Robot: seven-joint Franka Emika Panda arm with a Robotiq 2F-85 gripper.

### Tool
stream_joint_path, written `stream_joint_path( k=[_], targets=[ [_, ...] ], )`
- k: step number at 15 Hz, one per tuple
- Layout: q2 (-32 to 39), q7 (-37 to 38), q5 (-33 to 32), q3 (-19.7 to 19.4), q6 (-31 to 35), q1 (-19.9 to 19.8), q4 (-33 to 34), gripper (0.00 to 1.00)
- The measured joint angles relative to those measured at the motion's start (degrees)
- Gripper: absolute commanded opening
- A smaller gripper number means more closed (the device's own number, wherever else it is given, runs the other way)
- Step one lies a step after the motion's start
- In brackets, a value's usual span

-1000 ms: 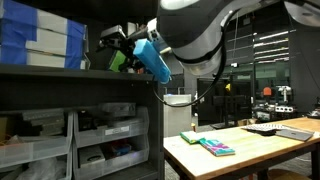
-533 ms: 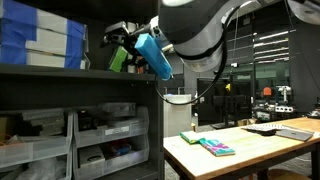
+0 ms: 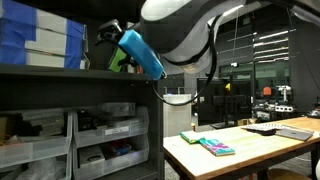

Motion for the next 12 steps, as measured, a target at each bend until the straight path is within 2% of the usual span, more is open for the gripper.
stream_joint_path(
  k=[3, 4, 5, 12],
  targets=[
    [-5.94, 9.68, 0.35, 11.74, -0.42, -12.38, 1.35, 1.0],
    [-9.09, 12.6, 1.07, 14.79, -0.94, -16.48, 2.5, 1.0],
    [-11.31, 14.07, 0.88, 15.86, -1.03, -18.63, 2.85, 1.0],
    [-9.91, 14.26, -0.08, 14.73, -0.89, -17.07, 2.35, 1.0]
  ],
)
